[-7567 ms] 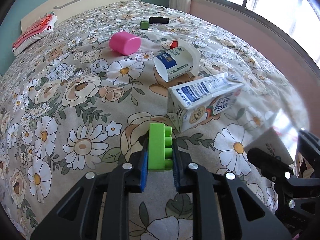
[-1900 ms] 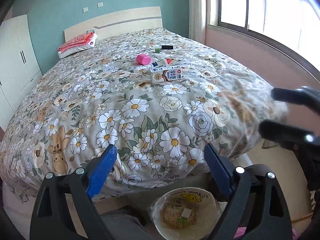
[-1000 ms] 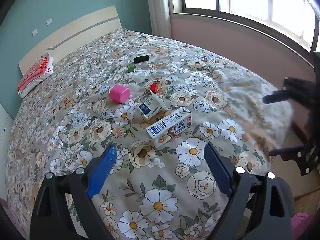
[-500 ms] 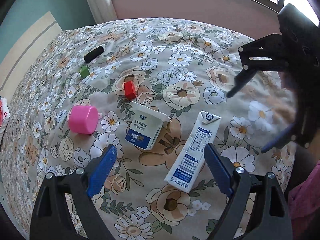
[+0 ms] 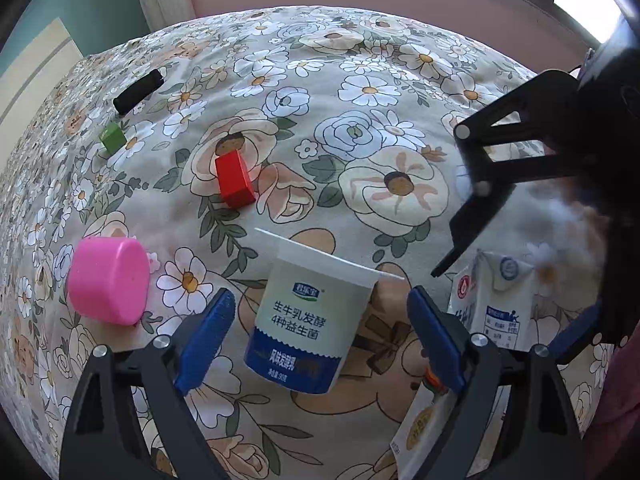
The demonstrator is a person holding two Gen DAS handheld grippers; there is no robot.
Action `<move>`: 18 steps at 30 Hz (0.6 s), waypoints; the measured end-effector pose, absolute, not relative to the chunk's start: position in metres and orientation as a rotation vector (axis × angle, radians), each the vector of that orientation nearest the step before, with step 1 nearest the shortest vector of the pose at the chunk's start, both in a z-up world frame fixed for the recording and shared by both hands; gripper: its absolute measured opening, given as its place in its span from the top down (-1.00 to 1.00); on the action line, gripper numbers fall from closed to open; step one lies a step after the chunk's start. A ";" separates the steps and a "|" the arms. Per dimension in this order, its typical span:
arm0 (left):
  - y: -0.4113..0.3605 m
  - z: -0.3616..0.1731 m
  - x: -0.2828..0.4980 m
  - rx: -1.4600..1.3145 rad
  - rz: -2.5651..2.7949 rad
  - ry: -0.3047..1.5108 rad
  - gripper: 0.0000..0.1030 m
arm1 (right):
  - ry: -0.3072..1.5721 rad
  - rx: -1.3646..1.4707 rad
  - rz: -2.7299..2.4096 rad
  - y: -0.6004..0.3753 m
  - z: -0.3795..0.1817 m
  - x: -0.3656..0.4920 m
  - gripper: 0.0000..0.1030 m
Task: Collect trash
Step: 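Grasp the white yogurt cup with left tool while right tool grasps the milk carton, then lift and carry the yogurt cup and milk carton in both tools to the bin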
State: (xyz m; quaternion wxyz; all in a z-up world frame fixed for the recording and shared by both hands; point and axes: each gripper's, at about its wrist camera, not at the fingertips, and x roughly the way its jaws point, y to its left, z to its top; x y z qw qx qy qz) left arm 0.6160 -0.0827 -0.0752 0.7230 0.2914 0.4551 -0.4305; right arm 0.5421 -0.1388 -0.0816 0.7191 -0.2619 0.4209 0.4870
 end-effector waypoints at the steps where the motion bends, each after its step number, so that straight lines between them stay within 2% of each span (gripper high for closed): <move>1: -0.084 -0.079 0.617 0.640 -0.958 1.014 -0.63 | 0.935 -0.581 1.089 -0.137 -0.084 0.544 -0.64; 2: -0.086 -0.083 0.618 0.639 -0.963 1.021 -0.53 | 0.944 -0.578 1.104 -0.135 -0.087 0.546 -0.64; 6: -0.088 -0.090 0.625 0.575 -0.970 1.042 -0.38 | 0.997 -0.543 1.149 -0.127 -0.100 0.551 -0.64; 9: -0.088 -0.094 0.628 0.543 -0.957 1.055 -0.35 | 1.003 -0.515 1.154 -0.123 -0.106 0.553 -0.60; 11: -0.088 -0.094 0.626 0.530 -0.938 1.051 -0.35 | 1.005 -0.478 1.143 -0.125 -0.107 0.557 -0.48; 13: -0.086 -0.094 0.622 0.508 -0.925 1.041 -0.34 | 1.019 -0.443 1.134 -0.127 -0.109 0.561 -0.11; 18: -0.083 -0.093 0.614 0.456 -0.887 1.021 -0.32 | 0.987 -0.459 1.101 -0.125 -0.109 0.551 0.23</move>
